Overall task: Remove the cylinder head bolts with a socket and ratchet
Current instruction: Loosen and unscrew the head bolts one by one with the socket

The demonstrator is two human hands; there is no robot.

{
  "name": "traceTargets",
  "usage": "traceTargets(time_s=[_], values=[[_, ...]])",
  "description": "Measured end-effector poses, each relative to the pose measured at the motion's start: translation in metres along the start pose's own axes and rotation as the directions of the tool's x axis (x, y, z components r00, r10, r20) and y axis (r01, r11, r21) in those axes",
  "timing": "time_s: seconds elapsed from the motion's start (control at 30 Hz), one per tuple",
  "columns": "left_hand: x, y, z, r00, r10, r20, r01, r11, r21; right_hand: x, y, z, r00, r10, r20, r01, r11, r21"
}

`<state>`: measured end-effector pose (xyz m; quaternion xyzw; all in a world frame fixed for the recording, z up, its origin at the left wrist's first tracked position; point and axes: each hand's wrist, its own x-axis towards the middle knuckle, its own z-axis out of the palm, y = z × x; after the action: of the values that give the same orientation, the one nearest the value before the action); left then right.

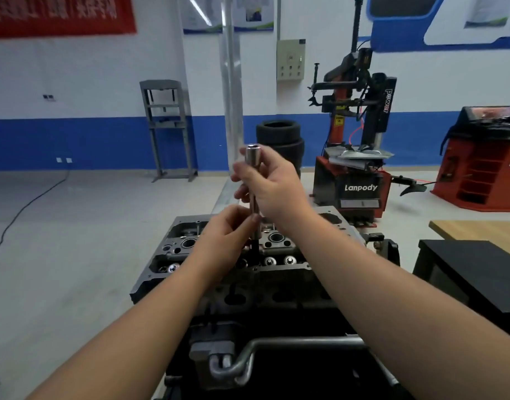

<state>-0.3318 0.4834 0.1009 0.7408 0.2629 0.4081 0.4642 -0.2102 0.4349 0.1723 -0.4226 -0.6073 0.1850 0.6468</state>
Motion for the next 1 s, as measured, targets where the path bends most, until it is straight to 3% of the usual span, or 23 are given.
traceTargets(time_s=[0.1, 0.2, 0.37, 0.47, 0.67, 0.87, 1.0], values=[[0.001, 0.0, 0.002, 0.999, -0.024, -0.048, 0.022, 0.999, -0.04, -0.013, 0.013, -0.001, 0.999, -0.035, -0.011, 0.031, 0.963, -0.269], [0.0, -0.001, 0.001, 0.999, -0.031, 0.012, 0.033, 0.989, -0.141, -0.02, 0.018, -0.001, 0.999, -0.05, 0.01, 0.05, 0.936, -0.348], [-0.003, 0.0, 0.001, 0.995, 0.002, 0.099, 0.009, 0.993, -0.117, -0.024, 0.025, 0.0, 0.999, 0.026, 0.021, -0.017, 0.941, -0.337], [-0.003, -0.002, 0.001, 0.998, 0.009, 0.055, -0.002, 0.992, -0.126, -0.038, 0.037, 0.002, 1.0, 0.003, -0.018, -0.01, 0.91, -0.415], [0.002, -0.007, -0.003, 0.999, -0.036, 0.006, 0.037, 0.99, -0.138, -0.042, 0.041, 0.001, 0.99, 0.096, -0.099, -0.12, 0.955, -0.27], [-0.001, -0.001, -0.001, 0.989, -0.014, 0.147, 0.039, 0.985, -0.166, -0.045, 0.04, -0.002, 0.994, 0.072, -0.085, -0.097, 0.934, -0.343], [-0.003, 0.0, -0.006, 0.991, -0.046, 0.126, 0.068, 0.981, -0.184, -0.046, 0.044, -0.003, 0.996, 0.061, -0.07, -0.081, 0.937, -0.339]])
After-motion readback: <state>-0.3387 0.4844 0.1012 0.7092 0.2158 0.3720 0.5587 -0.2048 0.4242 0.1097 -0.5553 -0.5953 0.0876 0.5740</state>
